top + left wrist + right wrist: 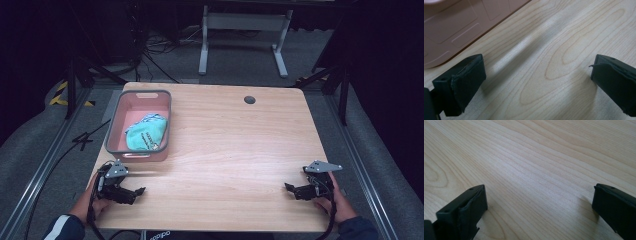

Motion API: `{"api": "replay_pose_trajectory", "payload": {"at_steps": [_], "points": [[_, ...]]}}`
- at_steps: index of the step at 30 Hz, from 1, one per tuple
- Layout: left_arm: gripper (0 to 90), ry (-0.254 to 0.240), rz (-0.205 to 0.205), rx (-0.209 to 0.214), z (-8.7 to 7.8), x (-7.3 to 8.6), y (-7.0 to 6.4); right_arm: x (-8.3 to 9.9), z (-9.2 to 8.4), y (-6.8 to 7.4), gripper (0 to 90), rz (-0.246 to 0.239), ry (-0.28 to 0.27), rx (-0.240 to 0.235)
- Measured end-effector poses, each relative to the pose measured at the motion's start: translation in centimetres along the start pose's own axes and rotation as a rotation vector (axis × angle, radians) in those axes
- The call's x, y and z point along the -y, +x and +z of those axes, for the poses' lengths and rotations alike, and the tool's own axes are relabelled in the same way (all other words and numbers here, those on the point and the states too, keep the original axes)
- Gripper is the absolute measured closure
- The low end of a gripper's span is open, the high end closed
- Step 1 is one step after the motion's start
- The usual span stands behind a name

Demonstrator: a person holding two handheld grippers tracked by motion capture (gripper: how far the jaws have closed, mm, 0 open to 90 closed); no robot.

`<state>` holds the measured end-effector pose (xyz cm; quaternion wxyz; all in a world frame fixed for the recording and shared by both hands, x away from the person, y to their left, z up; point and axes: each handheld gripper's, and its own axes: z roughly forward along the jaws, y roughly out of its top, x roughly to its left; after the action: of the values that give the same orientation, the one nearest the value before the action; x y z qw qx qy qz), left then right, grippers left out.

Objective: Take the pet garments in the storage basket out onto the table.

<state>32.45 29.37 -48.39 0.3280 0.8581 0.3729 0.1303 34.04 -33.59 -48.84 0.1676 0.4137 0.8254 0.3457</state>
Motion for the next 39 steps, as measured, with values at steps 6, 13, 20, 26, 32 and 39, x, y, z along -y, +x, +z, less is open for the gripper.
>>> {"api": "replay_pose_trajectory", "payload": {"at_steps": [6,13,20,26,32,39], "points": [[0.0,0.001,0.009,-0.007,-0.1,0.0,0.0,0.0,0.0,0.0,0.3,0.000,0.000,0.000],[0.2,0.000,0.016,-0.002,-0.2,0.1,0.1,0.0,0.0,0.0,0.3,0.000,0.000,0.000],[4.1,0.060,0.050,0.029,-0.9,-0.1,0.6,0.0,0.0,0.0,0.3,0.000,-0.001,0.001],[17.1,0.044,0.054,0.023,-2.2,-0.5,0.6,0.0,0.0,0.0,0.3,0.001,-0.001,0.002],[18.3,0.034,0.069,-0.002,-3.3,-1.1,0.6,0.0,0.0,0.0,0.3,0.000,-0.001,0.002],[16.4,-0.002,0.064,-0.032,-5.0,-2.2,0.6,0.0,0.0,0.0,0.3,0.000,-0.001,0.002]]}}
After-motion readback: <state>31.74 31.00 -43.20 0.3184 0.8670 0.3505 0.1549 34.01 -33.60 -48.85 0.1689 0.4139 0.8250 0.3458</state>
